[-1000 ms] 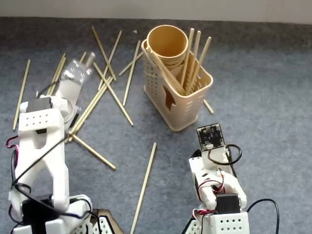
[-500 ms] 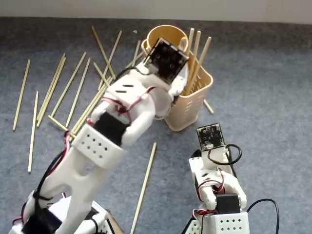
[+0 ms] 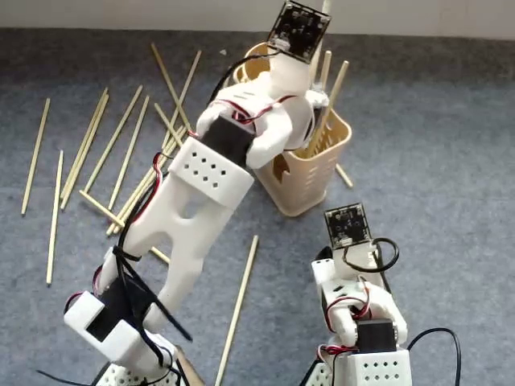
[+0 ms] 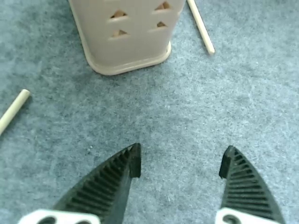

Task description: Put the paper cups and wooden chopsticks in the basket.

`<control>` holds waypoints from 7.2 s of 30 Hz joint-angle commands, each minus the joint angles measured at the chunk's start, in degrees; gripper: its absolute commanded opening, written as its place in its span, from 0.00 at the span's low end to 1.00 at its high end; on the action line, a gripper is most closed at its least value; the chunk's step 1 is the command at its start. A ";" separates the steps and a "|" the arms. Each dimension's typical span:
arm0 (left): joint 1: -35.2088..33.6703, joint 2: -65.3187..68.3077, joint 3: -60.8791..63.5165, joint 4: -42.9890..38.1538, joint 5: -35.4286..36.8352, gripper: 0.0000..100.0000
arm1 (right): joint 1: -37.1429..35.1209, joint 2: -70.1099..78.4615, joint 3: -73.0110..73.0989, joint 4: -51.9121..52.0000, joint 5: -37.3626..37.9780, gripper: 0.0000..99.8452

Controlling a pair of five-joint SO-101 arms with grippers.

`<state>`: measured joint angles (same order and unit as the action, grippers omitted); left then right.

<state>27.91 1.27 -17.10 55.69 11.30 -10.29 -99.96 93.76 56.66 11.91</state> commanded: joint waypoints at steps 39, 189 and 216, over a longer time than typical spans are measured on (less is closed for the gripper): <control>-72.31 21.05 19.21 13.63 -47.56 0.13 | -0.57 -0.57 -0.13 0.31 -0.18 0.28; -25.89 13.93 -59.47 35.52 -18.55 0.00 | -0.57 -0.57 -0.13 0.22 -0.18 0.28; 2.24 20.44 -55.96 12.04 -6.07 0.01 | -0.57 -0.57 -0.13 0.22 -0.18 0.28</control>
<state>32.92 21.41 -72.75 69.05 5.49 -10.29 -99.96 93.76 56.66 11.91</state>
